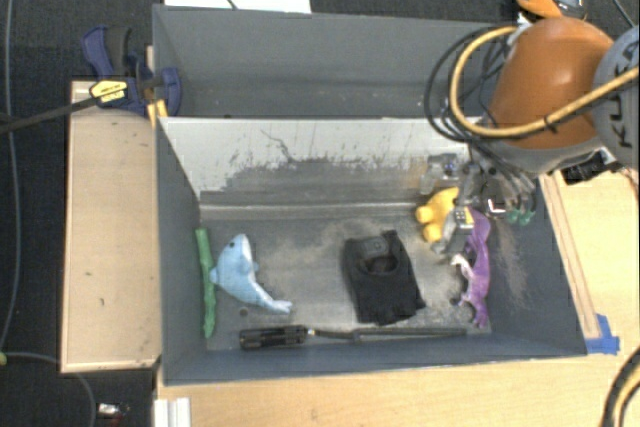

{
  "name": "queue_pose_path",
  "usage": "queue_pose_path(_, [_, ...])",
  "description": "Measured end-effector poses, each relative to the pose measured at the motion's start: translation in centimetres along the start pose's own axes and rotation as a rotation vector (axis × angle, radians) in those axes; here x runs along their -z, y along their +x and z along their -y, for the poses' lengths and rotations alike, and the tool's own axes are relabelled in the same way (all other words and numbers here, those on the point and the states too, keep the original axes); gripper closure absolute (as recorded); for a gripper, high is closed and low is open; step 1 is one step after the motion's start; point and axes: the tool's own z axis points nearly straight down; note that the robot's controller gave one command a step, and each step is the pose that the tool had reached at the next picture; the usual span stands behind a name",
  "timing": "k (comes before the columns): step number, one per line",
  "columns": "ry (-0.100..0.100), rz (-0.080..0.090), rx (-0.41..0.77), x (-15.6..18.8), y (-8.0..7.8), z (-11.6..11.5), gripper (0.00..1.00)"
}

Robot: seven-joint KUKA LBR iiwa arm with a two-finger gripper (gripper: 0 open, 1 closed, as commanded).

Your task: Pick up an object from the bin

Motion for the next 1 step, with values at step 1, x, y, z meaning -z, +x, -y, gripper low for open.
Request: queue_pose_path(1, [0.001, 0.009, 0.002, 0.46, -0.16, -0.01, 0.00])
